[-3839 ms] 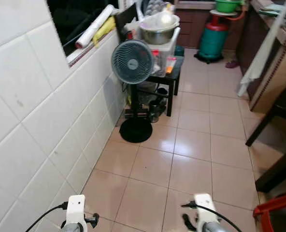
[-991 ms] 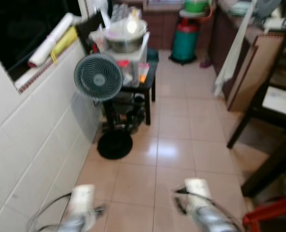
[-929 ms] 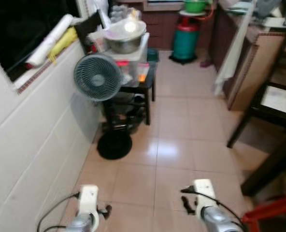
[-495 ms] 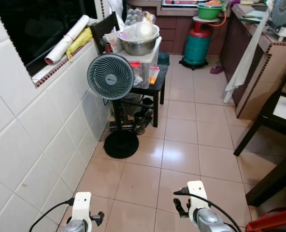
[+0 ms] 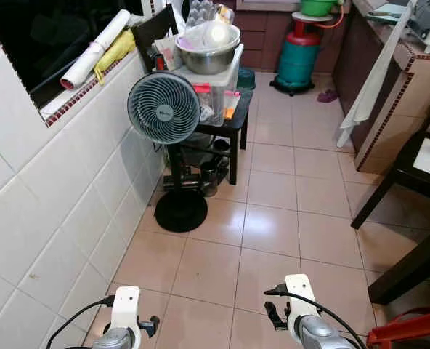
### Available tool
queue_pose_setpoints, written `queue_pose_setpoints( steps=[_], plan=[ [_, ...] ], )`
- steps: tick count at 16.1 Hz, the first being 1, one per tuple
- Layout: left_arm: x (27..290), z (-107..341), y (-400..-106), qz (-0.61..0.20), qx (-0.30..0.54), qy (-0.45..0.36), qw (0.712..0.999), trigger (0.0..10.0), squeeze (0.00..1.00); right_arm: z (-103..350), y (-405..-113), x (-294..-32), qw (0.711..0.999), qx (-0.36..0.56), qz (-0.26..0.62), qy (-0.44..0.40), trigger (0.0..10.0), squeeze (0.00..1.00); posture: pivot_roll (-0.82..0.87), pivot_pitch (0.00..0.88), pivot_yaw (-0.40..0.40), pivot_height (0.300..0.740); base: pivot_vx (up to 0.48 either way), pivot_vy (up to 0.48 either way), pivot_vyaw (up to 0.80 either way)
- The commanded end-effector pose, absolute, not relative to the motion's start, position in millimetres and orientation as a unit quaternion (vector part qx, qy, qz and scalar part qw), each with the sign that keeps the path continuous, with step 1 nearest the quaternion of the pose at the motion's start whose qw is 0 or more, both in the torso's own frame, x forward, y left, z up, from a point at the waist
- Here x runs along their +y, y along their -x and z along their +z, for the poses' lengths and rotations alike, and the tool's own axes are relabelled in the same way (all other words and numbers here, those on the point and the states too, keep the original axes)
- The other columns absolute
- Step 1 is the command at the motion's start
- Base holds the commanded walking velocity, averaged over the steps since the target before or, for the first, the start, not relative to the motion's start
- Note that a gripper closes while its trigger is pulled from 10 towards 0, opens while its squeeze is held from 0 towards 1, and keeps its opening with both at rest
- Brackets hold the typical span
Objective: Setting the table
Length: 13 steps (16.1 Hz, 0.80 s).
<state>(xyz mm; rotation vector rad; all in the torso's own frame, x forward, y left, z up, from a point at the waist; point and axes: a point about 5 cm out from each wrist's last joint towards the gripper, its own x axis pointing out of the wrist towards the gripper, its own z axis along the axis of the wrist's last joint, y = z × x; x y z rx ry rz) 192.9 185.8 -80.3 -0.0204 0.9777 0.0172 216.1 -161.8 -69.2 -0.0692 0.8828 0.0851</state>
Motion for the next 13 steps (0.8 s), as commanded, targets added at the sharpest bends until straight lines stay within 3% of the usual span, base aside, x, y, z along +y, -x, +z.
queue_pose_setpoints(
  steps=[1,13],
  plan=[
    [187.8,-78.7,-195.9,0.01,0.469,0.001,0.883,10.0,0.0,-70.8,-213.6,-162.5,0.9,0.433,0.04,0.037,10.0,0.0,0.0,0.0,0.006,0.74,0.0,0.0,0.0],
    [187.8,-78.7,-195.9,0.01,0.469,0.001,0.883,10.0,0.0,-70.8,-213.6,-162.5,0.9,0.433,0.04,0.037,10.0,0.0,0.0,0.0,0.006,0.74,0.0,0.0,0.0]
  ],
)
